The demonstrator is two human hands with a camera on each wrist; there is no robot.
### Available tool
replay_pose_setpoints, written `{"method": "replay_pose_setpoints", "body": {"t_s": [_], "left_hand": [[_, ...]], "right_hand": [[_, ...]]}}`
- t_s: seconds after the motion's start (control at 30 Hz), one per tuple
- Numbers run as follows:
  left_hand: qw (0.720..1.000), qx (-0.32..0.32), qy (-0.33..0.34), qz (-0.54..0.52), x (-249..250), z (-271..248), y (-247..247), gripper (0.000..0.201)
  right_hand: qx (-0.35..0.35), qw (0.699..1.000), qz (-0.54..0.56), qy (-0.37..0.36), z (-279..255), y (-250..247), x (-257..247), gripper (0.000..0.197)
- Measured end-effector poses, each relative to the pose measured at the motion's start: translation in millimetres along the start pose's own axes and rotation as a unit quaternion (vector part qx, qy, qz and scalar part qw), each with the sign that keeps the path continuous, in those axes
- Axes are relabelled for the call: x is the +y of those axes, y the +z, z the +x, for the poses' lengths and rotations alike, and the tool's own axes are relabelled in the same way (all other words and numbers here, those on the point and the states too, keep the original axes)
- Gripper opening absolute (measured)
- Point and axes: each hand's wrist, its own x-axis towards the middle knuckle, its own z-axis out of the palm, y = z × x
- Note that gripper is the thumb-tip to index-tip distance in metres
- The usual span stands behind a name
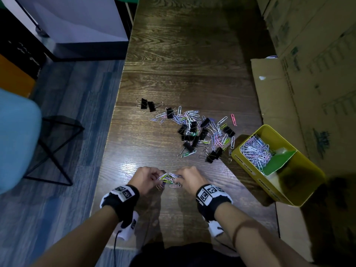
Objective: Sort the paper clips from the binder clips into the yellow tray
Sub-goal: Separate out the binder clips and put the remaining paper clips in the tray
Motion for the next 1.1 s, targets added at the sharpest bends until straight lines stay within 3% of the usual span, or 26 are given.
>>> {"method": "replay_pose_setpoints", "body": {"t_s": [0.17,0.33,0.5,0.63,0.73,0.83,0.97,1.1], "left_hand": [[0.985,-0.025,-0.055,-0.159,6,0,-13,0.015],[0.96,-0.015,-0.051,-0.274,41,-1,-26,0.021],[0.956,-0.036,0.015,-0.292,119,12,-27,0.025],[0.948,-0.082,0.081,-0.296,197,30,-4,0.027],[0.949,-0.112,0.114,-0.273,244,46,28,0.029],[0.966,-0.11,0.13,-0.194,272,66,63,0.024],[0.98,-0.067,0.183,0.04,286,83,105,0.019],[0.965,-0.091,0.194,0.152,280,90,116,0.038]], "right_hand": [[0.046,0.991,0.123,0.029,-11,-18,7,0.034],[0.121,0.934,0.332,0.056,-36,-41,14,0.033],[0.262,0.849,0.458,0.011,-79,-81,27,0.014],[0.365,0.781,0.506,-0.023,-117,-119,45,0.016],[0.438,0.751,0.494,-0.021,-135,-141,65,0.016],[0.478,0.73,0.488,-0.001,-143,-156,89,0.013],[0.492,0.745,0.446,0.062,-141,-170,113,0.016],[0.468,0.812,0.322,0.135,-131,-178,128,0.014]]}}
